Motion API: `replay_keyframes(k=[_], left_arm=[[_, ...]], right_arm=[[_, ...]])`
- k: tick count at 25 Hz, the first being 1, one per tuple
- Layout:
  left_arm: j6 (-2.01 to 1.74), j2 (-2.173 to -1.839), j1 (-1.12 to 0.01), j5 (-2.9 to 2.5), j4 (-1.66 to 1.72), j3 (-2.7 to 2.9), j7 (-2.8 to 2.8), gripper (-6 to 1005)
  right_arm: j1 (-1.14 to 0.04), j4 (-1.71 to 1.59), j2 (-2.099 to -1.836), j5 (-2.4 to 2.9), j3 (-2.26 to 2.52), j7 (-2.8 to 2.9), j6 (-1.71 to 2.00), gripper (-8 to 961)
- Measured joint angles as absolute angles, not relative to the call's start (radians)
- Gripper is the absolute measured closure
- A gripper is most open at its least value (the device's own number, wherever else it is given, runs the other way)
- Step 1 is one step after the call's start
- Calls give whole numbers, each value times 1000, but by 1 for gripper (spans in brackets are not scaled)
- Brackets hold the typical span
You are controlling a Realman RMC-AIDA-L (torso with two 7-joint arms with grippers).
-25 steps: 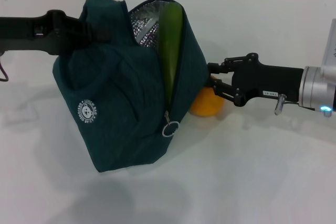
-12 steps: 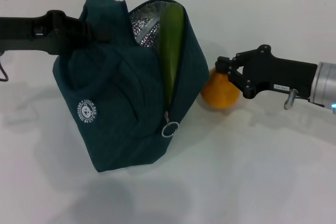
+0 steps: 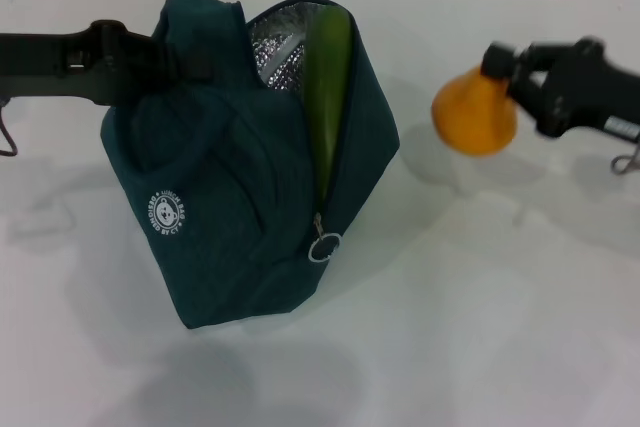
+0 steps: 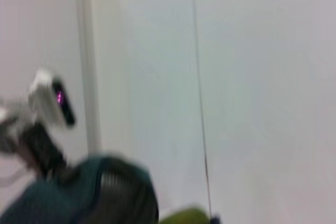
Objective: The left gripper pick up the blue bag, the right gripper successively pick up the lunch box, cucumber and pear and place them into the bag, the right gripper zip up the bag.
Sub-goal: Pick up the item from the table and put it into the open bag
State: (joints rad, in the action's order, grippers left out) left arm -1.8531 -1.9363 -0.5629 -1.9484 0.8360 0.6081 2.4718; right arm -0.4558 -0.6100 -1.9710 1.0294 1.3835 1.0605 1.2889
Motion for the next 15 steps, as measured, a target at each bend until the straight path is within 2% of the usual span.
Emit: replay_keyframes(k=[9,12,15], left_arm=[[-1852,-1938,-558,-1943,811,606,2470,958],[-1851,-1938,-557,-1943,811,606,2467,958],[-1850,-1938,-557,-1942,810,600,2467,958]], right_arm=[[-559,-608,-1974,1028,1291,1161,1390,909],[-617,-598,-1984,1034,1298,1183,1386,905],[-674,-595,-2006,1061,1300,1194,1376,901]])
